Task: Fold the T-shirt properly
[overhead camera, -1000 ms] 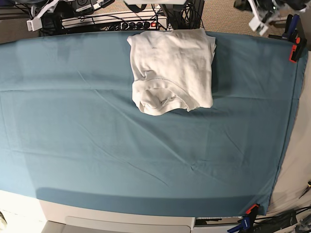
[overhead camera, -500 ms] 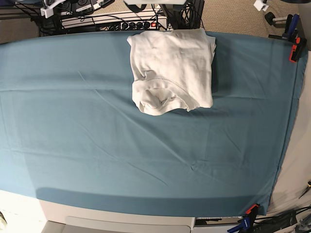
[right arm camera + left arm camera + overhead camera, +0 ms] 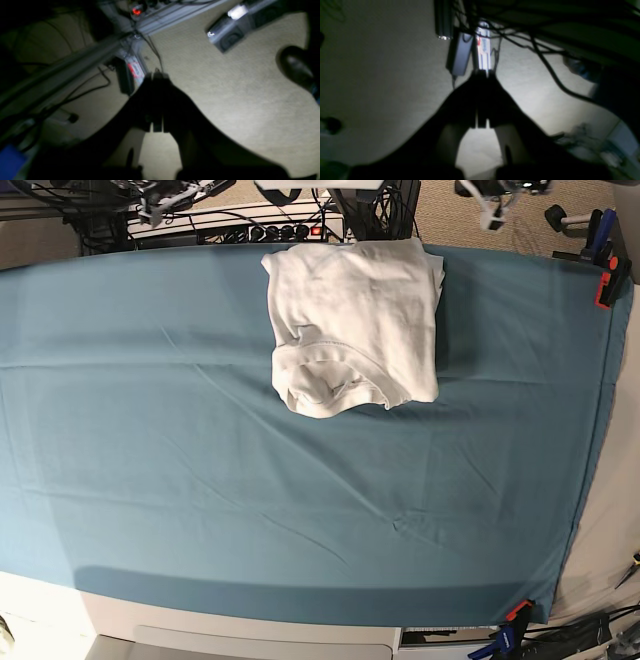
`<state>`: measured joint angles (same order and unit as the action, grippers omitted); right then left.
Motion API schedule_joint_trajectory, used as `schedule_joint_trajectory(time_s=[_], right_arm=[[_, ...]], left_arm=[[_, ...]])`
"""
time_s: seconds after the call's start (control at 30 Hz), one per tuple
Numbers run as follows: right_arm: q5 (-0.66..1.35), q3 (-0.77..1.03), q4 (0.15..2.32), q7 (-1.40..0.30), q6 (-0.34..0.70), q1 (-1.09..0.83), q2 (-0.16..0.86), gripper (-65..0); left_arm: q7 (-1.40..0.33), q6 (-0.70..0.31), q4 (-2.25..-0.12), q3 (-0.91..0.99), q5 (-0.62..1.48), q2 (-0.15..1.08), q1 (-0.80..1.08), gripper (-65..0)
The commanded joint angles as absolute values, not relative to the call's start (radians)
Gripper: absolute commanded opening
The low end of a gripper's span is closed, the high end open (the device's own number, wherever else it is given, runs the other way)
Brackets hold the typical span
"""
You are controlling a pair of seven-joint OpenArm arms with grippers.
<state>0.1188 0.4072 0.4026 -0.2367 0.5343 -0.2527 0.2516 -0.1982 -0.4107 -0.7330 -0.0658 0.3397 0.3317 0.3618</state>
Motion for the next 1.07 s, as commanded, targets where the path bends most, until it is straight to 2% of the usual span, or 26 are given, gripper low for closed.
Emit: schedule_joint_trajectory(time_s=[0.0,0.2,0.3,0.4,0.57,0.73,1.03], right_arm=[[0.095,0.397,0.395,-0.210,0.513,-0.246,0.255,-65.0],[0.044,0.354,0.378,-0.153,0.406,-0.208,0.200,-65.0],[0.040,0.353,0.378,-0.143,0.393,-0.196,0.174,-65.0],[-0.025,0.353,0.377,-0.117,0.332,-0.187,0.143,-65.0],[-0.128,0.324,0.377,-0.089,0.215,-0.176,0.113,-65.0],[-0.181,0.239,0.377,-0.086,0.088,-0.158,0.096,-65.0],[-0.120,0.226,0.377,-0.099,0.077,-0.134,0.077,-65.0]], left_arm=[[-0.167,-0.383,-0.712,-0.088,0.315,0.329,0.355,-65.0],[-0.032,-0.171,-0.577,-0.214,0.183,0.246,0.269,-65.0],[-0.031,-0.097,-0.531,-0.251,0.153,0.201,0.236,-65.0],[-0.023,-0.043,-0.502,-0.260,0.149,0.160,0.215,-65.0],[-0.008,-0.030,-0.473,-0.260,0.149,0.110,0.193,-65.0],[-0.005,0.039,-0.457,-0.259,0.150,0.066,0.194,-65.0],[0.001,0.041,-0.463,-0.259,0.160,0.042,0.194,-65.0]])
